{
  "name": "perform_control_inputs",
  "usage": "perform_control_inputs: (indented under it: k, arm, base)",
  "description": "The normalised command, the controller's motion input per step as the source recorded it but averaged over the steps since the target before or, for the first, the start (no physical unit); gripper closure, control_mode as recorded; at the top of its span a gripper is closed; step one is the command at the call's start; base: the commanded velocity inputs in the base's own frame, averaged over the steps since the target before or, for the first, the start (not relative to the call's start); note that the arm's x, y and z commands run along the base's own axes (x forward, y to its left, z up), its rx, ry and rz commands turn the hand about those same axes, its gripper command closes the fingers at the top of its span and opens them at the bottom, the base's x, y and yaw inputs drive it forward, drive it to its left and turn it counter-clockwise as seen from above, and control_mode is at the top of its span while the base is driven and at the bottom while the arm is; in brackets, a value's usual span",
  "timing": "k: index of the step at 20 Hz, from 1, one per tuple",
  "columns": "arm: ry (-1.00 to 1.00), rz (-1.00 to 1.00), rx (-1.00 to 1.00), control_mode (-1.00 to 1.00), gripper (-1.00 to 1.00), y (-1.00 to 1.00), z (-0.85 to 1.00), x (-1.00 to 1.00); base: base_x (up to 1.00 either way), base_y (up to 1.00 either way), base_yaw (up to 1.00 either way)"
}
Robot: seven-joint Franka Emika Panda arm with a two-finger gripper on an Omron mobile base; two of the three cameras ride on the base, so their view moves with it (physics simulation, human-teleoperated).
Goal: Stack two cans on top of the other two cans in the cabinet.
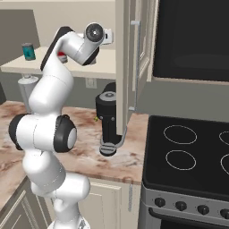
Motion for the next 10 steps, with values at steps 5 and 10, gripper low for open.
perform_control_inputs:
  k: [5, 10]
  arm:
    - [-0.02, 0.0, -0.03, -1.0, 1.0, 0.0, 0.0, -0.11]
    - [-0.04, 0.0, -0.03, -1.0, 1.0, 0.02, 0.0, -0.04]
  base:
    - [0.0, 0.0, 0.0]
    - [0.0, 0.0, 0.0]
